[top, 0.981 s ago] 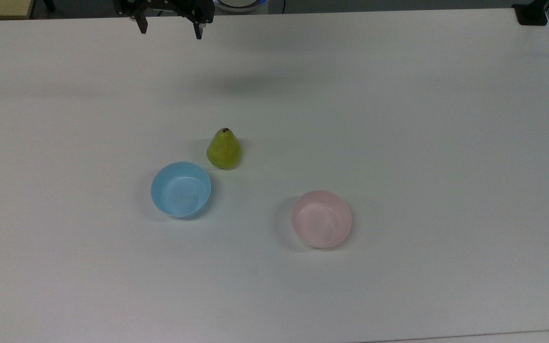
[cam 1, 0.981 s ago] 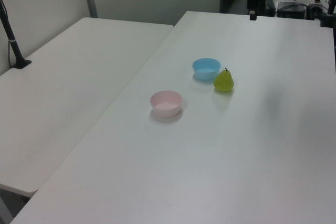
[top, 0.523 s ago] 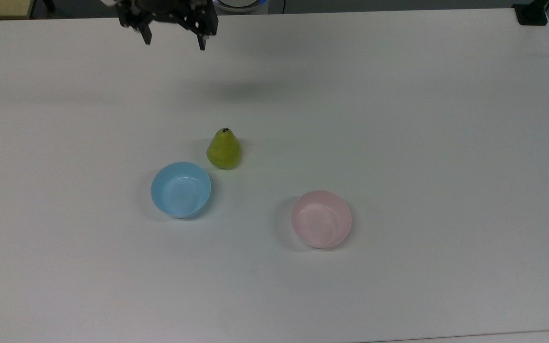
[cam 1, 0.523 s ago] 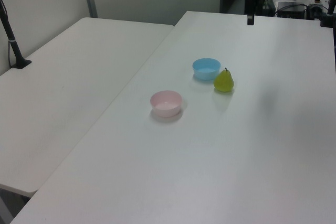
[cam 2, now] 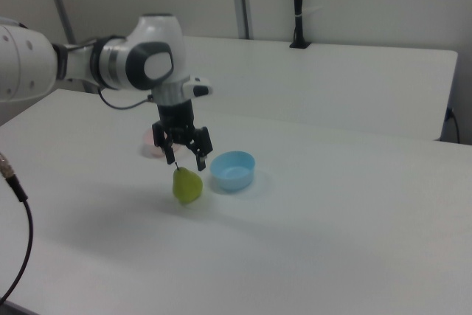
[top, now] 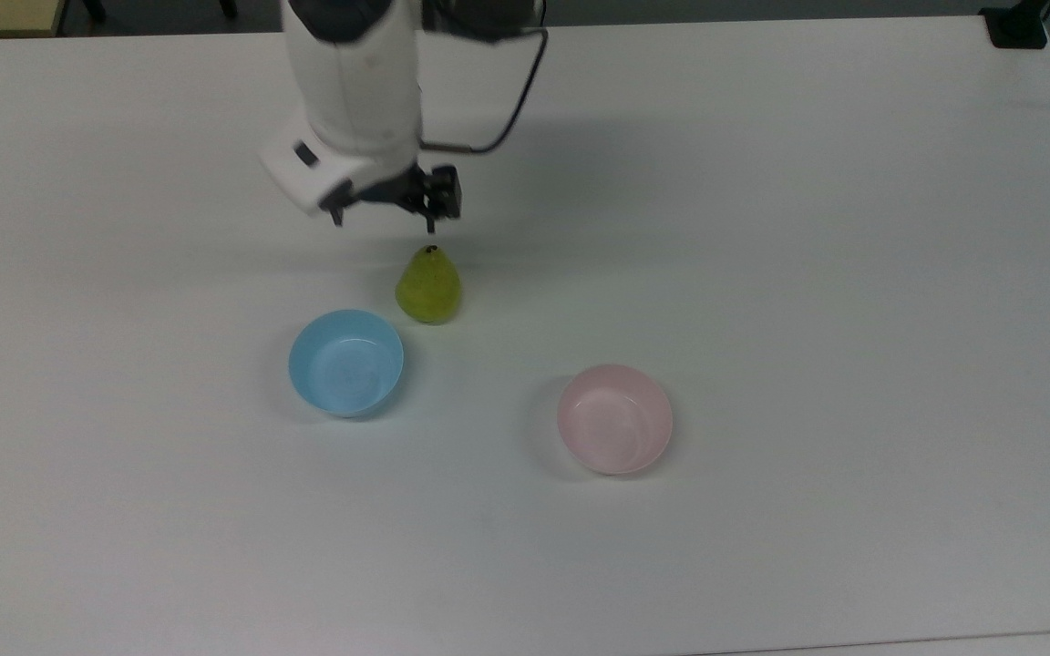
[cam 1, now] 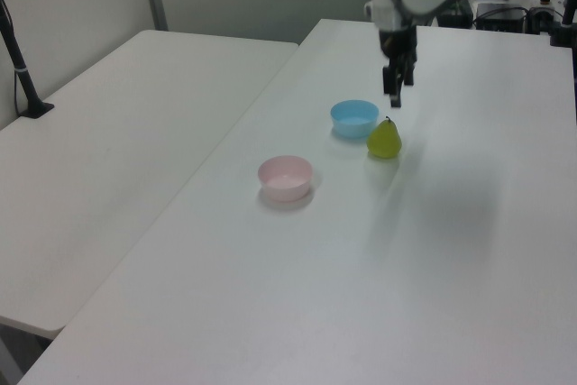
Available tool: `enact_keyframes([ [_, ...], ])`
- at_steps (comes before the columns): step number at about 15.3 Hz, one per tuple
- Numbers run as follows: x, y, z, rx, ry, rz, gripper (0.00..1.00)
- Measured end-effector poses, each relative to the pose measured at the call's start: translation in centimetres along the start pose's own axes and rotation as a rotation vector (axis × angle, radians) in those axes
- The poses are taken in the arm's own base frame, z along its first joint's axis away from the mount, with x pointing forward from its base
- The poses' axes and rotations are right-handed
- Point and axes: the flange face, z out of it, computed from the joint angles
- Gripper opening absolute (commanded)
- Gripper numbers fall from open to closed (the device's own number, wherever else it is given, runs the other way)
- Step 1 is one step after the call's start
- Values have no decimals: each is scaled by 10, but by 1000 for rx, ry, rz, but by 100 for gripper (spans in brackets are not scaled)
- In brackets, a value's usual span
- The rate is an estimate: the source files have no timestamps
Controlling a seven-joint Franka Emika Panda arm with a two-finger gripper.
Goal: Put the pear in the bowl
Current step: 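Lower the open gripper over the yellow-green pear and close on it, then lift the held pear and carry it over the pink bowl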
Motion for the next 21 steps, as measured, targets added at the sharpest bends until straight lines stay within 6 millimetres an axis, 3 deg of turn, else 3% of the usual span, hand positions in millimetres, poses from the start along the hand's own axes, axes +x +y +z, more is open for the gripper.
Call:
enact_keyframes([
  [4, 21, -36, 42, -29, 26, -51, 100],
  [8, 27, -53, 62, -41, 19, -76, 91],
  [12, 27, -55, 72, -57, 3, -86, 70],
  [15, 27, -55, 74, -65, 1, -91, 44],
  [16, 27, -55, 73, -65, 3, -92, 41],
  [21, 28, -54, 63, -63, 21, -95, 40],
])
